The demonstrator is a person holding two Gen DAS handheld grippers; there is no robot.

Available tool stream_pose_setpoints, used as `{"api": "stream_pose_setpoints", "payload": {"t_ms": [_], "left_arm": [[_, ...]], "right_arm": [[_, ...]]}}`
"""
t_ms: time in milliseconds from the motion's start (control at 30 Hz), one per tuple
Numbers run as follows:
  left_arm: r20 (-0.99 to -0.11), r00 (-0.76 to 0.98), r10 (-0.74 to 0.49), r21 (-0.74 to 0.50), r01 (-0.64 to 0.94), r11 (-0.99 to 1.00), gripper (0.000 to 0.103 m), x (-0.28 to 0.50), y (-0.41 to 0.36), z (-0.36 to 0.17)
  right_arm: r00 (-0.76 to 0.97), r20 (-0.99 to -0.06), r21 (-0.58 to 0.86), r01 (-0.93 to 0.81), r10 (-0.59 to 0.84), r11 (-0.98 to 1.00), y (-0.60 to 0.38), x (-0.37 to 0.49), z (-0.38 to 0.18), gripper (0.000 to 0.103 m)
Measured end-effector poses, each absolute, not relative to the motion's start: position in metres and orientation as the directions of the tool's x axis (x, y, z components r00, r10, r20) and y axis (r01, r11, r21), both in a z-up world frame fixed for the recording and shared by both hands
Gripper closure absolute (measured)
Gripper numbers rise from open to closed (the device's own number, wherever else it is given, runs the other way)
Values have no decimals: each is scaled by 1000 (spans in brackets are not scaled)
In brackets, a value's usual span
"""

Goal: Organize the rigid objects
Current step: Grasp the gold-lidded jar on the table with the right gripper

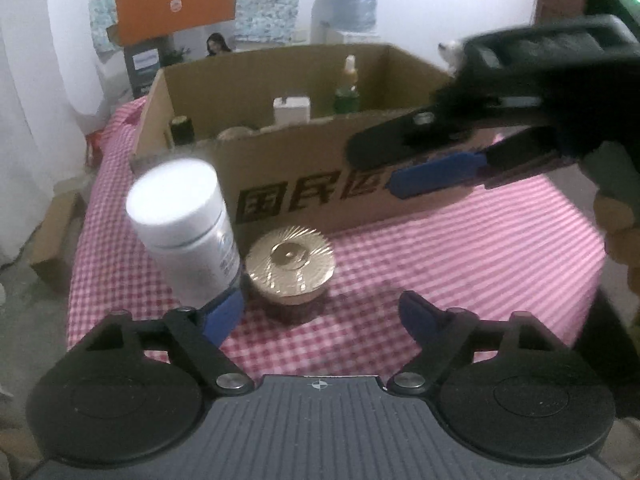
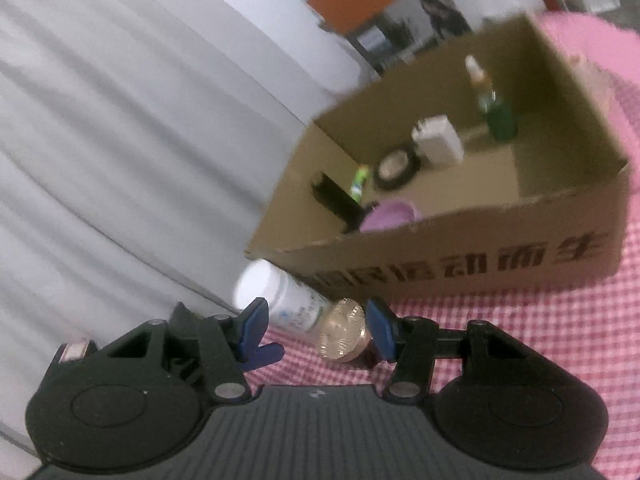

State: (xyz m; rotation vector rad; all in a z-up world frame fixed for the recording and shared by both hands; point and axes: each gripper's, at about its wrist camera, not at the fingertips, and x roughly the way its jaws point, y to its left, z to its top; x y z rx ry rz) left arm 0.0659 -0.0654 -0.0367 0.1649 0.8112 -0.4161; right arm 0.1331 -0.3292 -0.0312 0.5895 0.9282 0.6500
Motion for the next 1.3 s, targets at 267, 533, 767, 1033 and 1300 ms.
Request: {"api": "stream_pose_setpoints", "payload": {"t_ms": [267,533,767,1033,1300], "left_arm": [[-725,618,-305,-18,425,905,28,84,-65,-60],[-713,598,-365,-56,471,880,28,75,-70,-63],[-713,535,-454,-63,595,801,28,53,-95,-61],[-720,575,-389,86,629,772,26,44,-117,-67],[-728,575,-374,80,612,787,45,68,-122,-76]], "right_arm": [[360,-619,668,-227,698,709,-289,162,-66,57],[347,-641,657,-214,685,723,-292,158,-67,57],[378,-674,628,-161,635,762,-324,133,-63,57],[433,-675,610,-127,597,782,-349,117,-58,57],[410,-670,629,-127,618,767,-342,117,-69,57]]}}
